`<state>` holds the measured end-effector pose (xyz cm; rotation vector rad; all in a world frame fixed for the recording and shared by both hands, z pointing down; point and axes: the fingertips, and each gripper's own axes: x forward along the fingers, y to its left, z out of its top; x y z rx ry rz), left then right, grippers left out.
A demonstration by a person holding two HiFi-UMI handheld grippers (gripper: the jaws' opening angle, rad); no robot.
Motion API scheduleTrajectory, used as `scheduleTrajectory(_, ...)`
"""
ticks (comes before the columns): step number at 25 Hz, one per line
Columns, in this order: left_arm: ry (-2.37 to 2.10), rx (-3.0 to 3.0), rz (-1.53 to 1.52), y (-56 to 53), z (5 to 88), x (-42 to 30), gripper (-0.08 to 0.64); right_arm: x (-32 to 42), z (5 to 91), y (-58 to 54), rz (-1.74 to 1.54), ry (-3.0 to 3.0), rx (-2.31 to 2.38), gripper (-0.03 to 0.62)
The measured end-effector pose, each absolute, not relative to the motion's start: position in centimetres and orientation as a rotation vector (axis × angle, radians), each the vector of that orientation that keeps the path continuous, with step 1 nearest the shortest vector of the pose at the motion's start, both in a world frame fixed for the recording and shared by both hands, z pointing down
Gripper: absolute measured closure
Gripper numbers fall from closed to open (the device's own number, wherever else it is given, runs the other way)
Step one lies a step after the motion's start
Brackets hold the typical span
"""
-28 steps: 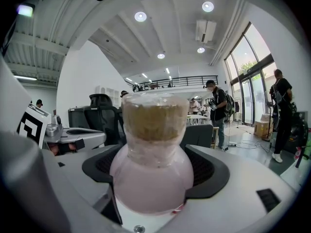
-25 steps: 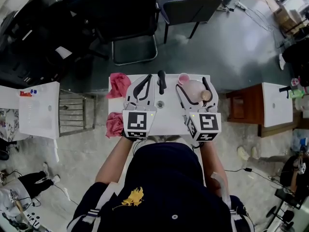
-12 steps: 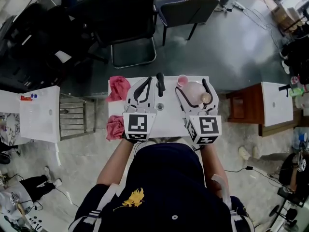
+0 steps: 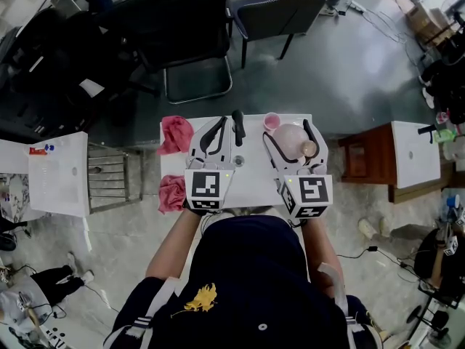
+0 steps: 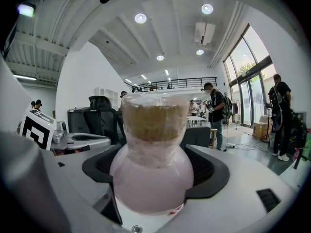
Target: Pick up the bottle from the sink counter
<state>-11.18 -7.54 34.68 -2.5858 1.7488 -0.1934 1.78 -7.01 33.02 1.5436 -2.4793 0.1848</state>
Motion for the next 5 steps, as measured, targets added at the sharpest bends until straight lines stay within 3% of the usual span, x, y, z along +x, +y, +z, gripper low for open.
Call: scheduleTrajectory(5,1.755,-2.591,-0.206,-7.84,35.02,-11.08,0.541,1.97,33.10,-7.22,0.195,-2.479,1.540,0.163)
